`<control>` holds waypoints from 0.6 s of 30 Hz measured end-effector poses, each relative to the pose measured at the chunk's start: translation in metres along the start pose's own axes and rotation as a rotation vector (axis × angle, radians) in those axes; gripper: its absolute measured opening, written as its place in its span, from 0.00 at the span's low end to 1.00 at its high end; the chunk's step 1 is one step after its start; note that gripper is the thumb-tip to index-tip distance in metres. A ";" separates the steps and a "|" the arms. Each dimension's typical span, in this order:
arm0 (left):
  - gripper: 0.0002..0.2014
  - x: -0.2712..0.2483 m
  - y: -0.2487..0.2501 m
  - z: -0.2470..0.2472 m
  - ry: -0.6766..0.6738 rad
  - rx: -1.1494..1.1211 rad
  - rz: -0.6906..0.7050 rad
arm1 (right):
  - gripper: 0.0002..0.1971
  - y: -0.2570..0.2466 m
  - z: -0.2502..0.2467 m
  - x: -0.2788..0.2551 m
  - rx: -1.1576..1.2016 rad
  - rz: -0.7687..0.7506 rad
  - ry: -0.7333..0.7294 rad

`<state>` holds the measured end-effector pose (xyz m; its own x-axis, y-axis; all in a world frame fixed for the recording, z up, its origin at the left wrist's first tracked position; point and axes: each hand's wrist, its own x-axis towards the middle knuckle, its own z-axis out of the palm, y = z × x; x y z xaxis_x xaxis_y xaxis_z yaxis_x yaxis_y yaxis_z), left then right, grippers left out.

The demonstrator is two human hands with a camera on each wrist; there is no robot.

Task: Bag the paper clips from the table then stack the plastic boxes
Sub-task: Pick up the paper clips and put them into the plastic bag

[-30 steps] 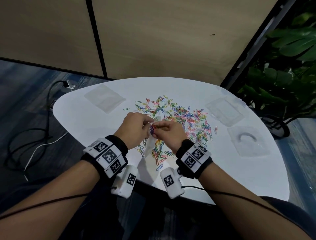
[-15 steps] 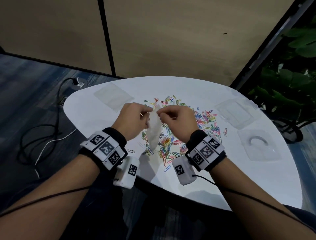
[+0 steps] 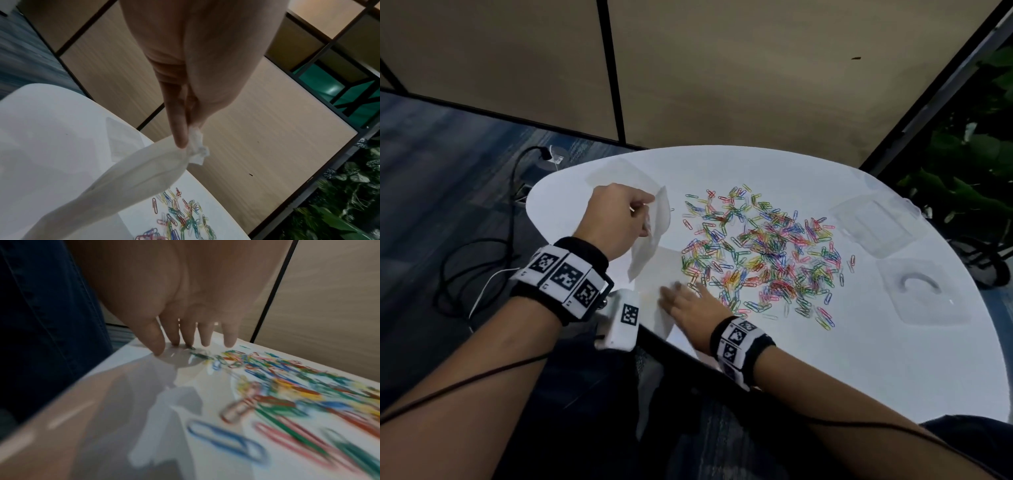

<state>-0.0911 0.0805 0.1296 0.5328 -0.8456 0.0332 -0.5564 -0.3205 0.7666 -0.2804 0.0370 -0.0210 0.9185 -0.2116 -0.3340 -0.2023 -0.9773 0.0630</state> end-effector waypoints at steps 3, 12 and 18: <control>0.15 -0.001 0.000 0.005 -0.027 0.023 -0.014 | 0.34 0.028 0.010 -0.019 -0.060 0.127 -0.010; 0.13 -0.009 0.010 0.032 -0.179 0.097 0.050 | 0.19 0.060 -0.001 -0.016 0.182 0.274 0.061; 0.13 -0.009 0.008 0.040 -0.221 0.116 0.039 | 0.11 0.091 -0.013 -0.019 0.591 0.657 0.166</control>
<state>-0.1263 0.0686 0.1098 0.3642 -0.9270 -0.0899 -0.6496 -0.3220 0.6887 -0.3121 -0.0476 0.0038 0.5838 -0.7696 -0.2587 -0.8040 -0.5036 -0.3161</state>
